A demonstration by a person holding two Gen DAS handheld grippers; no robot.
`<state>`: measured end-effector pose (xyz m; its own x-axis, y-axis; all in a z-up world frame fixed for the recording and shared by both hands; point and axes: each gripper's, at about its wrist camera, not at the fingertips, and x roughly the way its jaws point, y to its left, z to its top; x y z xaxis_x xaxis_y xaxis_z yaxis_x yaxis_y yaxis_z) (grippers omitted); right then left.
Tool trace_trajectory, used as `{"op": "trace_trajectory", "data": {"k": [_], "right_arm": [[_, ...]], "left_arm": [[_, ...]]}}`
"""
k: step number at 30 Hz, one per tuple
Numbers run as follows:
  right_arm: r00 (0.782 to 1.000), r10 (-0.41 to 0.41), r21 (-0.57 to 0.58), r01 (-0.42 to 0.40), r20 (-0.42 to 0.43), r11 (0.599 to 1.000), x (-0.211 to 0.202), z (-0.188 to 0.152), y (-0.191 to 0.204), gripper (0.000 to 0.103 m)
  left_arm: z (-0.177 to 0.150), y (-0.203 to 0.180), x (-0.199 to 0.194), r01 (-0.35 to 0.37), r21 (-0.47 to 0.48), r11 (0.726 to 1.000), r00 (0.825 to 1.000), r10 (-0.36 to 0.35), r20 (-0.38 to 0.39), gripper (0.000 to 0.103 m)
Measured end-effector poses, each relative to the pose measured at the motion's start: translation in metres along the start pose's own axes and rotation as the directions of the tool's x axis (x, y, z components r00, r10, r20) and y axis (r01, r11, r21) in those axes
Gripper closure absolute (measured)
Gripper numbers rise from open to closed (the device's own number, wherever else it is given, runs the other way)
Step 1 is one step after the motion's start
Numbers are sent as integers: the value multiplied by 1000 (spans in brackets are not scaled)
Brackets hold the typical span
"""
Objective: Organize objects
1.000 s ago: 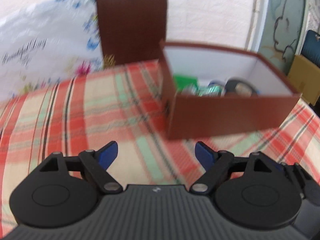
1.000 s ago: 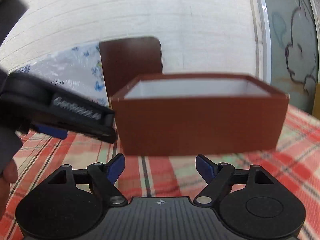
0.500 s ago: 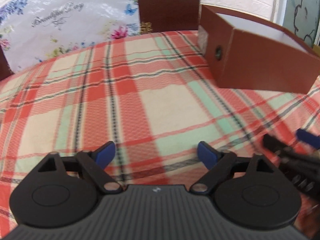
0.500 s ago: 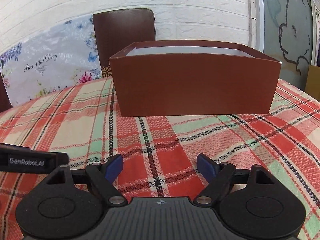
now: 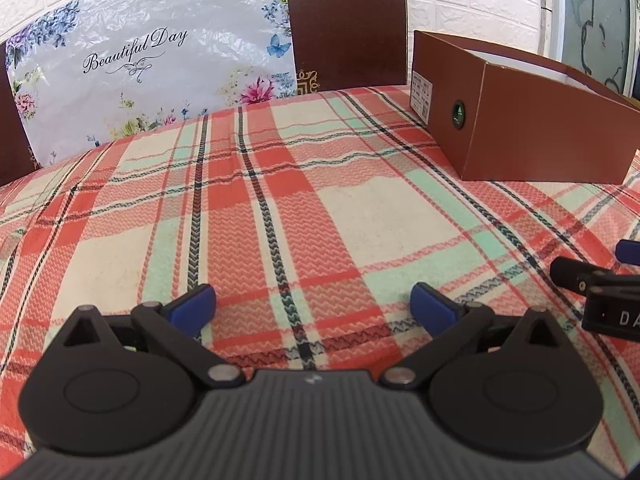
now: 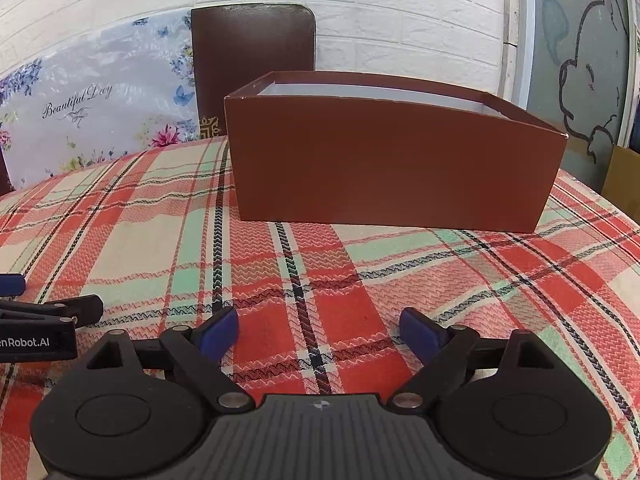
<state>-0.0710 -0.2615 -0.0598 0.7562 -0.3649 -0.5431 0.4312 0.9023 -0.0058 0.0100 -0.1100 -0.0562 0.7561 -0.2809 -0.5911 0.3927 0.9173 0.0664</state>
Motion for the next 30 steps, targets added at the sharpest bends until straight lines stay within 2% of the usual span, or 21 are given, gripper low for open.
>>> {"op": "trace_trajectory", "data": {"k": [30], "right_arm": [[1000,-5,34,5,-14,999,-8,-4,2,10]], "left_arm": [[-2,-1,-2,-2,-1,1000,1000,2,-1,0]]}}
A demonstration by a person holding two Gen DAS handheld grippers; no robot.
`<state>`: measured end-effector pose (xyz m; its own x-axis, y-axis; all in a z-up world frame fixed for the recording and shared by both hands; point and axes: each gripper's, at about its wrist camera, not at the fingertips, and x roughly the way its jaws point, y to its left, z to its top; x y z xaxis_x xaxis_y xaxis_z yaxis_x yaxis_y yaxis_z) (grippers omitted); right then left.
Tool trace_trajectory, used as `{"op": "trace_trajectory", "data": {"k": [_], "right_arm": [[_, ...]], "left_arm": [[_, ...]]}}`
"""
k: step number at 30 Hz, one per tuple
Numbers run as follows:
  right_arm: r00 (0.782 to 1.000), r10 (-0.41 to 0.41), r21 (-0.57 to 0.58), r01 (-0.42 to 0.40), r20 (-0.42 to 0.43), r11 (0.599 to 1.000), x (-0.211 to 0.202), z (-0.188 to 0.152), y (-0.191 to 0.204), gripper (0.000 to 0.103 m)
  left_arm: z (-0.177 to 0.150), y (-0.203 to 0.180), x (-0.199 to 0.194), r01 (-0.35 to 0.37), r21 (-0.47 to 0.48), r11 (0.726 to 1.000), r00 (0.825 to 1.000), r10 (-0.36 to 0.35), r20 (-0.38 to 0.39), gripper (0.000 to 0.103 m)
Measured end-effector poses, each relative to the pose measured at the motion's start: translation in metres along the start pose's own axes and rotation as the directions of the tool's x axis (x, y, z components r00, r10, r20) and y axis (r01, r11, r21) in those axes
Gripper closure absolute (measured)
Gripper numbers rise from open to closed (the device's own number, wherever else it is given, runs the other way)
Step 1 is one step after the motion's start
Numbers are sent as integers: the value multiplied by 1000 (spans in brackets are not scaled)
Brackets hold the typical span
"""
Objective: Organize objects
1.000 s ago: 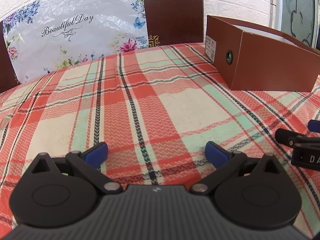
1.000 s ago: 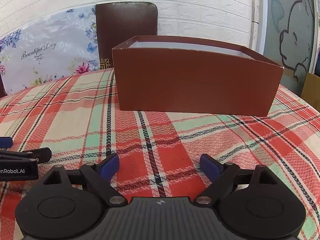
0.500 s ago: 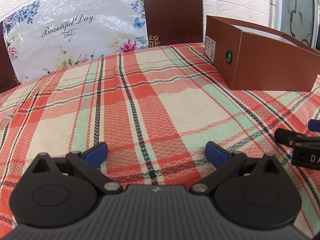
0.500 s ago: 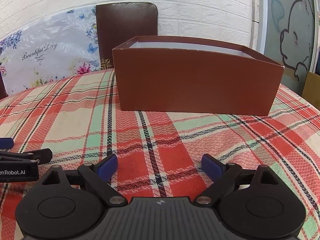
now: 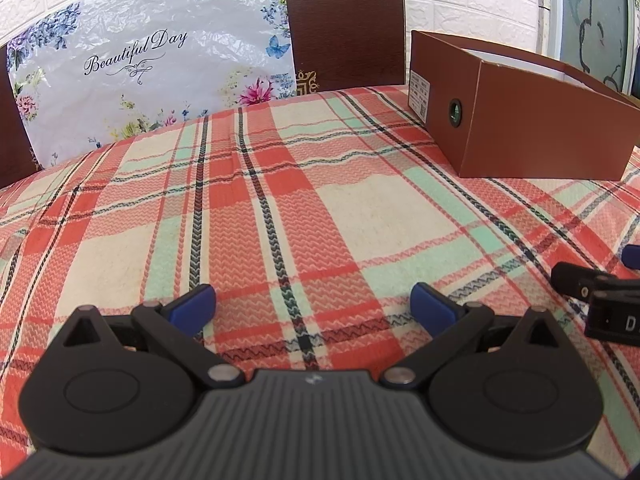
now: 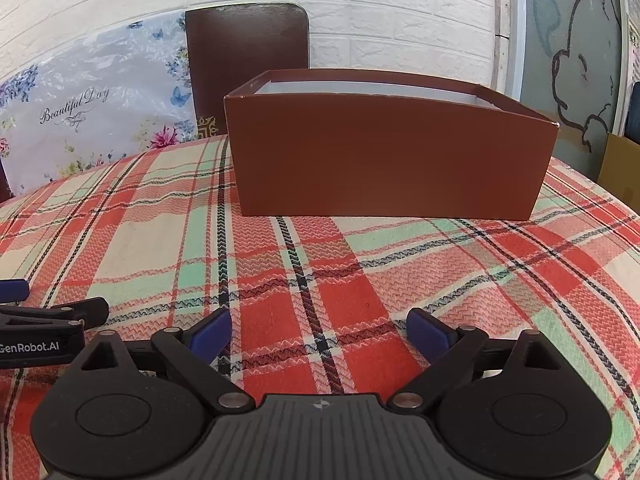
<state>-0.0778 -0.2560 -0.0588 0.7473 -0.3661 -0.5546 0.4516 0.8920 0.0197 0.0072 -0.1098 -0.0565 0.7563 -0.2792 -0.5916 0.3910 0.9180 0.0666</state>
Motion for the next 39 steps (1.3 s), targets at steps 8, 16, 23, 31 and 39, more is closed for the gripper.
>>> {"op": "trace_trajectory", "data": {"k": [8,16,23,31,39], "right_arm": [[999,38,30,-38,-14,999,-34,-16,5,9],[996,82,125,-76,-45,989,-50,-12,-5,9],[997,61,98,-65,48,993,-74,-10,-3,9],[991,52,68,-61,125,996,-90,-6,-7,8],[988,28,110,-45,152,993,-97,-9,-21,8]], "left_arm": [[1,2,0,0,-15,1000,1000,-1,-14,0],[6,-5,-10,-56,-21,998,996,55,-70,0],[13,-29,-48,-179,84,980,984,177,31,0],[26,-47,-78,-94,92,991,994,88,64,0],[27,-58,-85,-89,96,991,995,85,47,0]]}}
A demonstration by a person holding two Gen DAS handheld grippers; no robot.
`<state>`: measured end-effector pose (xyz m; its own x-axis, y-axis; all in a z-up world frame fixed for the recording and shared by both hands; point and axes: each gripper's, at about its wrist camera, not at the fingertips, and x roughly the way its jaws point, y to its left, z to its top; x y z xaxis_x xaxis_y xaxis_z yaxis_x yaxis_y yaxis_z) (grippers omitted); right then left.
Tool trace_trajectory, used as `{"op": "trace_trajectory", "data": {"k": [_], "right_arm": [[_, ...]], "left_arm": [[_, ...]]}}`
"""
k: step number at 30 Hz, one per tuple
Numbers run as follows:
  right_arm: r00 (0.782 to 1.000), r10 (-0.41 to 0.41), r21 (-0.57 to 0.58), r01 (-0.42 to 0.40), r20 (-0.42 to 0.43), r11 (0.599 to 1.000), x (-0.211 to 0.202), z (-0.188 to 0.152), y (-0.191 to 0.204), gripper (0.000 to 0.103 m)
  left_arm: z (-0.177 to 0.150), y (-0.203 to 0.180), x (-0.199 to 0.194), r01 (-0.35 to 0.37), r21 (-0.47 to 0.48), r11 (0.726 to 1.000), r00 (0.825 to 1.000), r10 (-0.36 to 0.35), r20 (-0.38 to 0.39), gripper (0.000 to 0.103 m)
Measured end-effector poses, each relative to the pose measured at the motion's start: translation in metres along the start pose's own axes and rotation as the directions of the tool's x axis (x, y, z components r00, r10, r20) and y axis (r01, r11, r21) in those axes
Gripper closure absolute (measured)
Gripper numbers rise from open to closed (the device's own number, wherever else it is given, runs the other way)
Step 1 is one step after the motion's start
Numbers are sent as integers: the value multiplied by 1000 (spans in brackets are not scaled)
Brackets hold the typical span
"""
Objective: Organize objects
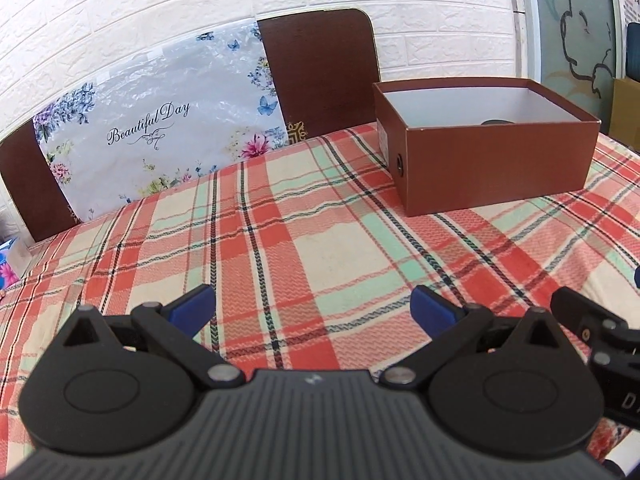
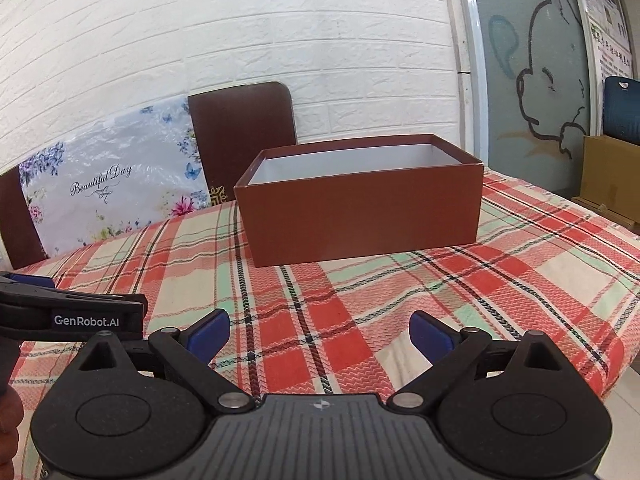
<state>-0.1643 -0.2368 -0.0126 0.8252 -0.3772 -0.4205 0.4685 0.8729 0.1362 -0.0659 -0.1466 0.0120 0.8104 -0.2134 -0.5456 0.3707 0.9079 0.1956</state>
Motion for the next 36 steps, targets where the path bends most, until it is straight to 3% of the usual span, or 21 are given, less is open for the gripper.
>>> {"op": "trace_trajectory", "data": {"k": [5,16,36], "right_arm": [[1000,0,12,0,1,1000,-2,-2,-3,8],[1000,-5,11,5,0,1000,-6,-6,-8,7],[1000,-2,30,2,-21,1000,-10,-13,-8,7]], "left_arm": [[0,-8,-5,-22,34,999,1000,22,6,0],[-2,-14,-5,-30,22,999,997,32,-64,0],[-8,-22,-11,-12,24,1000,994,14,-113,0]]}}
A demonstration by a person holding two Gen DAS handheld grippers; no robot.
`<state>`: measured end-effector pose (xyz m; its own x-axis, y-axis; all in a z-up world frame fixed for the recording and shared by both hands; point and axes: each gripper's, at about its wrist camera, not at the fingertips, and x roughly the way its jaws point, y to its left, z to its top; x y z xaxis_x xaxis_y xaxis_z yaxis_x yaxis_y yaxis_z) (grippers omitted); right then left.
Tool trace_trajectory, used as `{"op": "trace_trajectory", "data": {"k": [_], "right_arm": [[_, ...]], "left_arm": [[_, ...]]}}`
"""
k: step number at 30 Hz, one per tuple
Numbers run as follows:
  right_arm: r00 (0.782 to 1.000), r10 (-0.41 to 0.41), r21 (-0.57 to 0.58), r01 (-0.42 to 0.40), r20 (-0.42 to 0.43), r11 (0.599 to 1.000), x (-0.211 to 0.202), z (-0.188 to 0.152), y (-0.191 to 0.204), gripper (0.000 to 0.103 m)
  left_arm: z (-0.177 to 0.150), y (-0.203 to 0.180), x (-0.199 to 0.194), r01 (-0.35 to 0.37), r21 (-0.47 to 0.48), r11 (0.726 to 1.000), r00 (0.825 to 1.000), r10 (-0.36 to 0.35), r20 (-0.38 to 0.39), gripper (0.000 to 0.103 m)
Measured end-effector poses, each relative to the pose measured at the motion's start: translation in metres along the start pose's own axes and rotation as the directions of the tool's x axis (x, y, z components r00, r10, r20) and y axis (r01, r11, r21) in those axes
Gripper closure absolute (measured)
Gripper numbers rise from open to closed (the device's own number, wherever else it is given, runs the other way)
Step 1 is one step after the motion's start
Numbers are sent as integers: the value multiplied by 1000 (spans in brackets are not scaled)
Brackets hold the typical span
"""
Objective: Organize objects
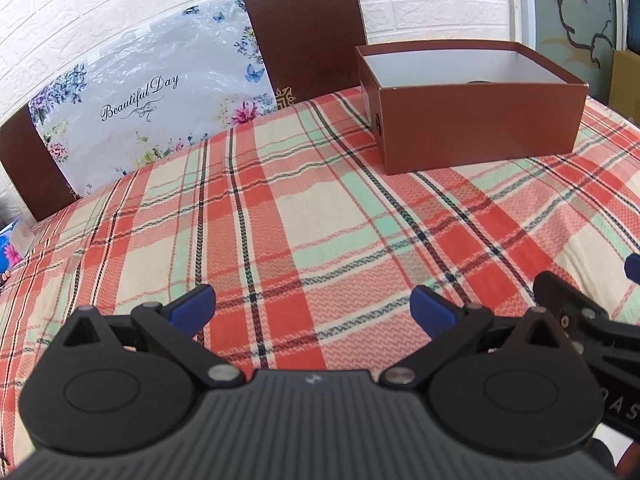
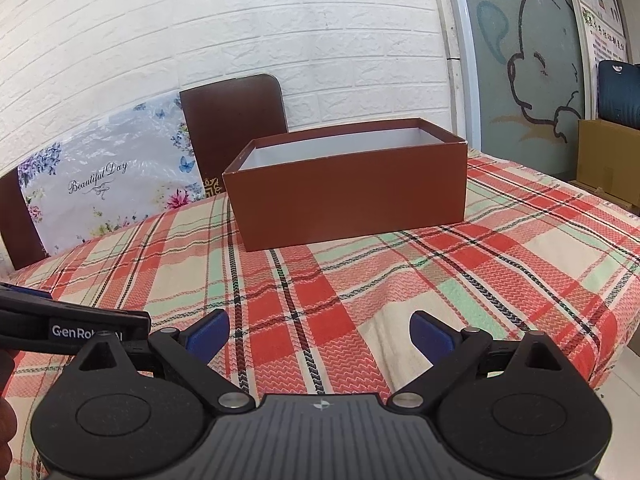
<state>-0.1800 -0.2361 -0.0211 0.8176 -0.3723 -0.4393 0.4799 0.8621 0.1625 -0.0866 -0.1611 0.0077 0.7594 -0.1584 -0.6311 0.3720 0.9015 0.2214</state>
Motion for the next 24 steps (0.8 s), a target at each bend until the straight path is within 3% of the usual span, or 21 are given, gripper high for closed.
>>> {"op": "trace_trajectory", "data": {"k": [19,24], "right_arm": [[1000,0,-8,0,5,1000,-5,-3,-2,7],[1000,-11,7,11,0,1000,-3,-4,-4,7]], "left_arm": [[1,-2,-2,10,-11,1000,1000,-11,-15,0],[-3,2,-5,53,-35,998,998,-52,26,0]]}}
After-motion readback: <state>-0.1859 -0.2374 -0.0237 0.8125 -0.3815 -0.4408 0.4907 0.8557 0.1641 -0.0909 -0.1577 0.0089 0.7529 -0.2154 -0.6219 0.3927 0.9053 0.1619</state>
